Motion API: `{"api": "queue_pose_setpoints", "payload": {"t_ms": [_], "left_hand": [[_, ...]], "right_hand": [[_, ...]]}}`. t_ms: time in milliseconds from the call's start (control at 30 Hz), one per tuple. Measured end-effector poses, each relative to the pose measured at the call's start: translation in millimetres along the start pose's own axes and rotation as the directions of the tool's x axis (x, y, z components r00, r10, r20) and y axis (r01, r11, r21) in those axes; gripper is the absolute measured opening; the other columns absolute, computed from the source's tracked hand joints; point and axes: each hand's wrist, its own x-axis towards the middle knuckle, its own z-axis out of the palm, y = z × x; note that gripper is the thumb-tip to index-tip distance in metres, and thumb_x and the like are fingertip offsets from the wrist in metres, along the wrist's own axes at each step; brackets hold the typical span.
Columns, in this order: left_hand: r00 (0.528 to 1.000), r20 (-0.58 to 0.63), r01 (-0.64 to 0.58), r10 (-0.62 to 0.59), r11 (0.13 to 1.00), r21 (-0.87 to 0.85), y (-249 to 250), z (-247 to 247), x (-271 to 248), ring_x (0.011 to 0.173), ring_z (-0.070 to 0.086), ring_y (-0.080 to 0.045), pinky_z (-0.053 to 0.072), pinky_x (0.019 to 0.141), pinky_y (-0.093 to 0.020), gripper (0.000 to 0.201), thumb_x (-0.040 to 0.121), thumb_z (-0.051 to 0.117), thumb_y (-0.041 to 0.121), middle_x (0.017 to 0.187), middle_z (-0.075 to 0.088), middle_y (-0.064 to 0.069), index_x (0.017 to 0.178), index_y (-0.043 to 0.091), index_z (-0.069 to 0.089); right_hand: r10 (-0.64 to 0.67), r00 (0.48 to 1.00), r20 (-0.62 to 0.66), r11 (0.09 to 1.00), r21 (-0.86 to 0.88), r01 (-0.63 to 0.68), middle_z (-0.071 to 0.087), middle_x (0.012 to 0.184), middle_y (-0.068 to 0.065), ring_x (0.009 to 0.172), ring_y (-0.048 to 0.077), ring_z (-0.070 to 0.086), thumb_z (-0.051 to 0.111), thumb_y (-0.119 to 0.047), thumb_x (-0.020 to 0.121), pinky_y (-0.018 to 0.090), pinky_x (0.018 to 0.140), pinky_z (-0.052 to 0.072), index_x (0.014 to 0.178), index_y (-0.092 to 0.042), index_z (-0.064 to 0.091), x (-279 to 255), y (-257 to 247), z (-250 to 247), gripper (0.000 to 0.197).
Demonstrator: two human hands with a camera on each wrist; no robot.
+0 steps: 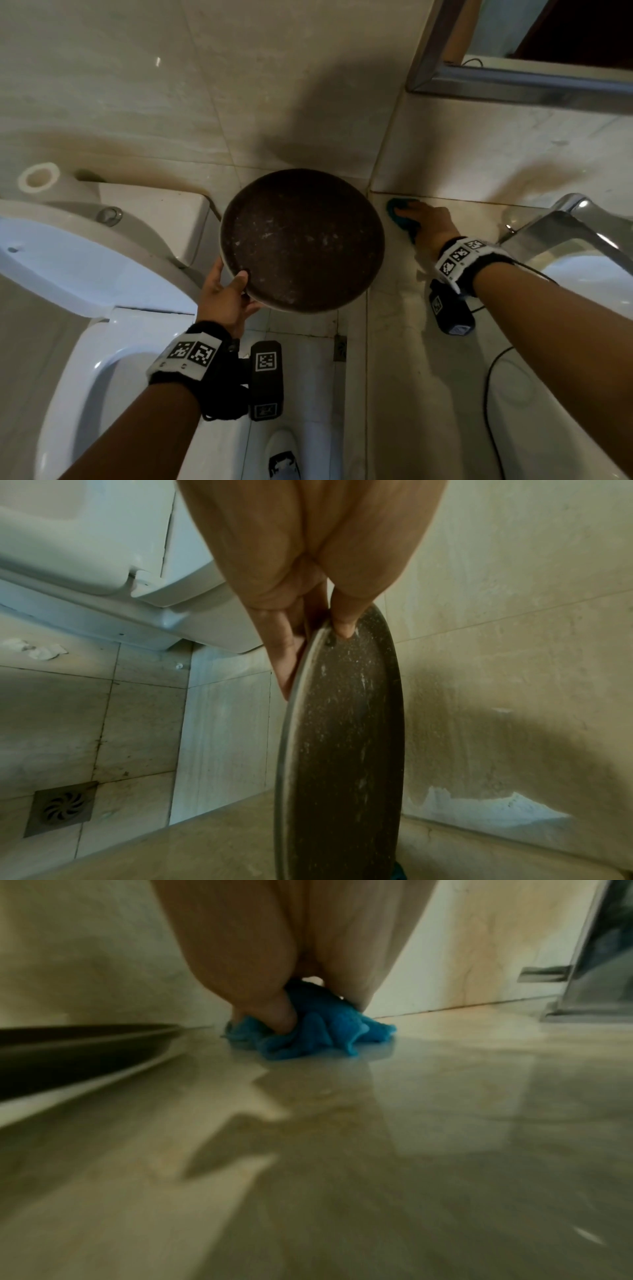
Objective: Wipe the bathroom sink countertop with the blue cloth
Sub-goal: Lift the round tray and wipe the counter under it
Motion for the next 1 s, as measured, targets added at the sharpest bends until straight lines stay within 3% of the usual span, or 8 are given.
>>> {"api": "queue_pose_setpoints", "payload": {"t_ms": [167,333,400,467,533,633,800,1000], "left_hand": [[1.000,-0.006,-0.001,0.001,1.000,0.008,2,6,-8,0.093,0.062,-0.027,0.052,0.077,-0.043,0.053,0.097,0.041,0.004,0.132,0.051,-0.015,0.144,0.028,0.031],[1.000,-0.031,0.001,-0.001,1.000,0.013,6,11,-15,0.088,0.063,-0.024,0.053,0.079,-0.044,0.053,0.097,0.042,0.005,0.129,0.054,-0.016,0.144,0.029,0.032],[1.000,-0.024,0.002,-0.001,1.000,0.011,7,12,-15,0.090,0.062,-0.026,0.052,0.079,-0.045,0.054,0.098,0.042,0.005,0.129,0.053,-0.015,0.144,0.029,0.030],[1.000,-0.015,-0.007,0.007,1.000,0.009,7,12,-16,0.090,0.062,-0.026,0.051,0.077,-0.044,0.055,0.098,0.041,0.004,0.130,0.052,-0.014,0.145,0.028,0.029],[1.000,-0.012,-0.016,0.016,1.000,0.007,6,12,-15,0.087,0.062,-0.024,0.051,0.075,-0.043,0.055,0.098,0.041,0.004,0.130,0.052,-0.015,0.146,0.028,0.028],[1.000,-0.007,-0.012,0.012,1.000,0.007,5,10,-12,0.094,0.060,-0.027,0.050,0.078,-0.044,0.056,0.098,0.040,0.004,0.135,0.049,-0.014,0.146,0.029,0.028],[1.000,-0.003,-0.013,0.013,1.000,0.014,2,10,-11,0.092,0.061,-0.025,0.052,0.073,-0.041,0.055,0.098,0.041,0.005,0.133,0.050,-0.012,0.145,0.029,0.029],[1.000,-0.005,-0.003,0.003,1.000,0.024,3,10,-13,0.091,0.062,-0.025,0.051,0.082,-0.046,0.056,0.098,0.042,0.005,0.131,0.052,-0.013,0.146,0.030,0.029]], "right_hand": [[-0.299,0.950,-0.093,0.943,0.122,0.309,0.065,0.110,0.027,0.102,0.045,0.061,0.060,0.019,0.064,0.042,0.101,0.037,0.101,-0.002,0.071,-56,7,15,0.044],[-0.256,0.960,0.110,0.950,0.210,0.230,0.057,0.115,0.021,0.108,0.029,0.051,0.051,0.024,0.068,0.014,0.099,0.030,0.106,-0.003,0.069,-105,0,7,0.050],[-0.269,0.962,0.043,0.933,0.261,0.249,0.057,0.112,0.022,0.103,0.025,0.051,0.044,0.026,0.070,0.002,0.094,0.031,0.109,0.001,0.066,-106,0,-1,0.051],[-0.157,0.979,-0.128,0.943,0.276,0.187,0.059,0.114,0.026,0.105,0.034,0.056,0.042,0.023,0.069,0.014,0.099,0.035,0.109,0.003,0.065,-94,14,-6,0.050],[0.105,0.969,-0.225,0.978,0.198,-0.060,0.052,0.127,0.024,0.117,0.041,0.048,0.049,0.014,0.076,0.032,0.110,0.031,0.118,-0.004,0.062,-72,38,-14,0.048],[0.432,0.900,-0.061,0.899,-0.046,-0.435,0.035,0.141,0.018,0.124,0.044,0.034,0.056,-0.003,0.084,0.046,0.110,0.030,0.137,-0.016,0.043,-43,59,-23,0.056],[0.511,0.859,-0.021,0.859,-0.040,-0.511,0.031,0.142,0.015,0.123,0.043,0.033,0.052,-0.009,0.089,0.046,0.106,0.032,0.139,-0.022,0.037,-24,57,-23,0.053],[0.028,0.988,-0.154,0.998,0.063,-0.019,0.053,0.122,0.023,0.108,0.044,0.052,0.062,0.004,0.075,0.032,0.100,0.039,0.121,-0.011,0.061,-80,18,7,0.048]]}}
